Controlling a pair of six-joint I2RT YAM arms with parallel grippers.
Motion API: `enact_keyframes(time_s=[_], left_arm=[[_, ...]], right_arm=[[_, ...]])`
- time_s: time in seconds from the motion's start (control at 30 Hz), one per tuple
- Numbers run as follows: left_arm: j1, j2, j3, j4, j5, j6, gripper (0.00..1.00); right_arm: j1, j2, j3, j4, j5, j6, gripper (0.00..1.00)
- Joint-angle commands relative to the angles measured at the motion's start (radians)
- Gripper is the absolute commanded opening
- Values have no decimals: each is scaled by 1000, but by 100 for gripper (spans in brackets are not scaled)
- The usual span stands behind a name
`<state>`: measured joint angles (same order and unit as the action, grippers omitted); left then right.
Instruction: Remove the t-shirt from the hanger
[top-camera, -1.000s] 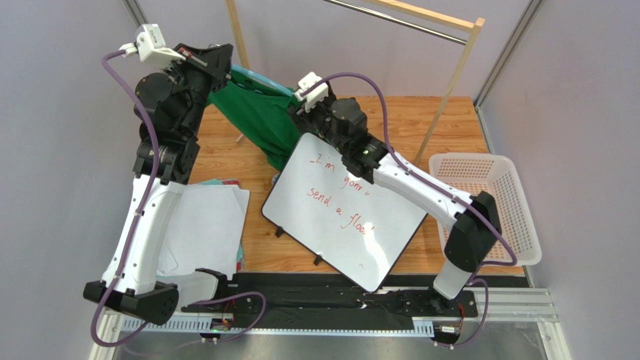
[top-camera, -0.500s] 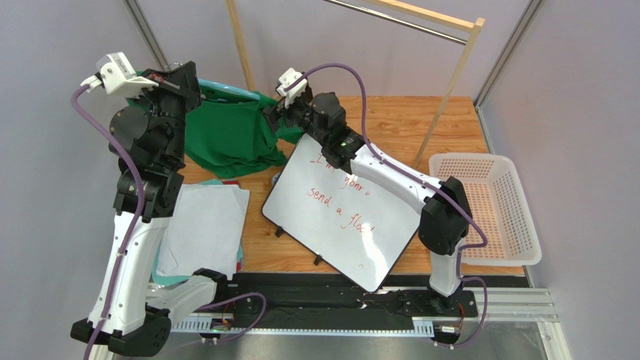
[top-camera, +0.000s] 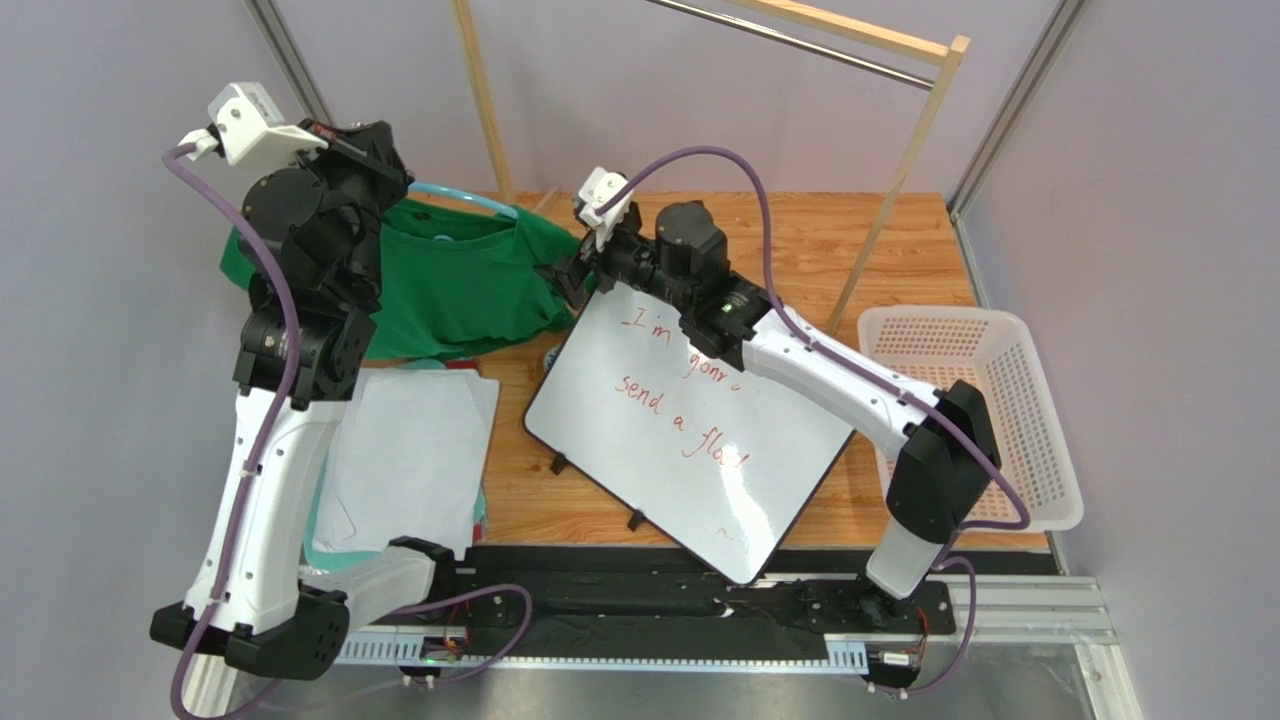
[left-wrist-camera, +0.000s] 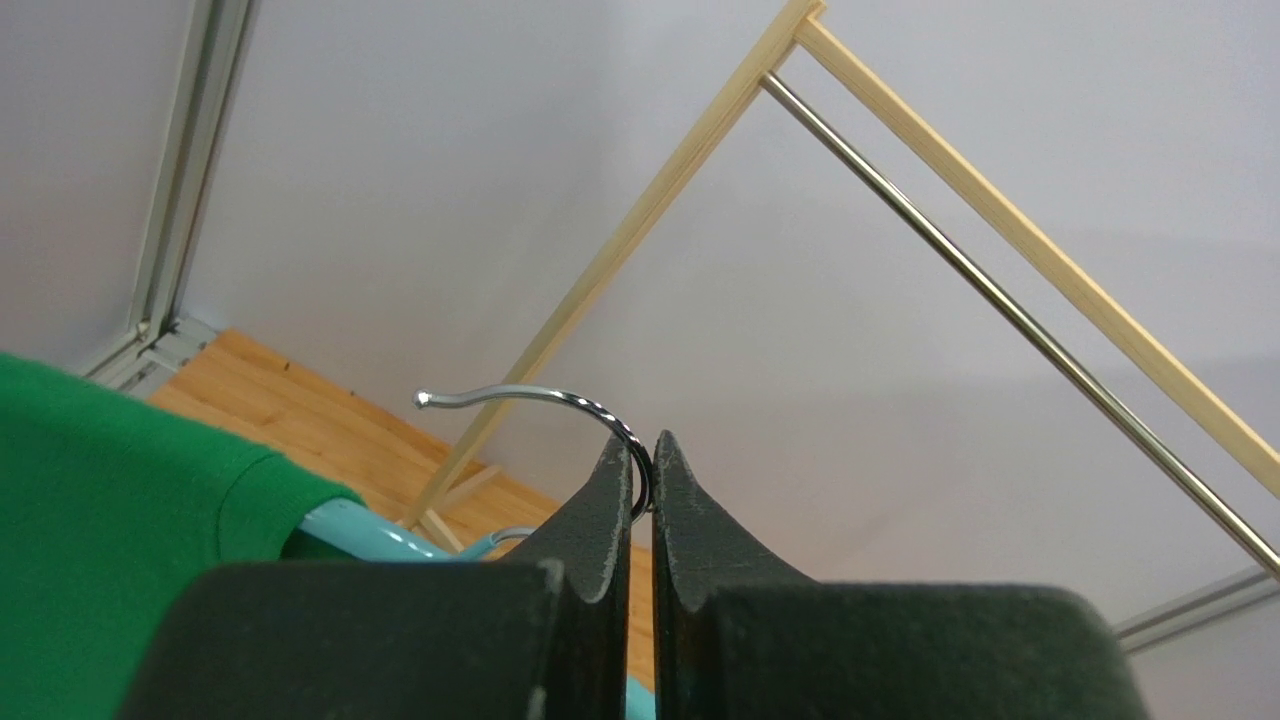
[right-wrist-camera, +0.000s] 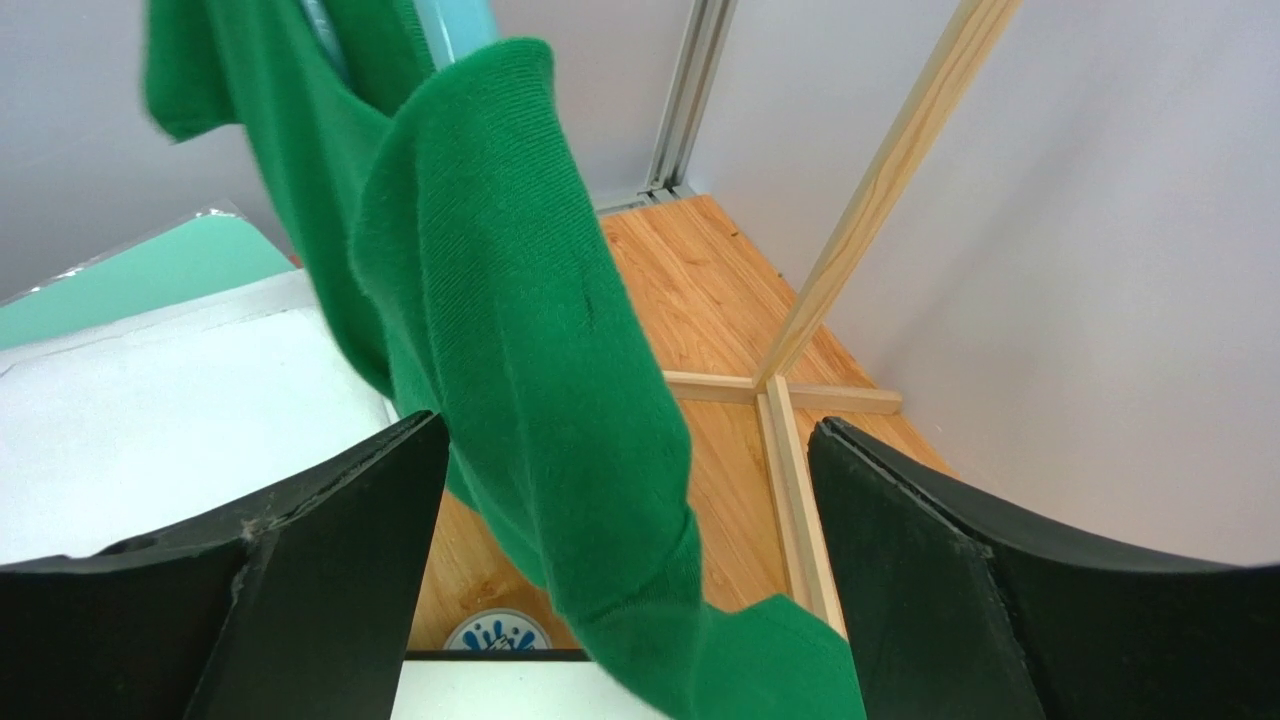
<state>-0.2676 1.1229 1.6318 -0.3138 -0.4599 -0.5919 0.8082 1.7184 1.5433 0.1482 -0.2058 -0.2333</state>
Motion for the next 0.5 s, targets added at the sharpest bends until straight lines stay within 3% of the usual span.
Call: enact_keyframes(time_s=[0.0, 0.1, 0.47], left_arm=[[1, -21, 68, 44, -42, -2, 0], [1, -32, 68, 50, -39, -2, 0], [1, -46, 88, 45, -10, -13, 0]], right_arm=[[-3, -75, -29, -32, -12, -29, 93], [-12, -88, -45, -38, -14, -28, 87], [-14, -71, -51, -36, -58, 54, 51]])
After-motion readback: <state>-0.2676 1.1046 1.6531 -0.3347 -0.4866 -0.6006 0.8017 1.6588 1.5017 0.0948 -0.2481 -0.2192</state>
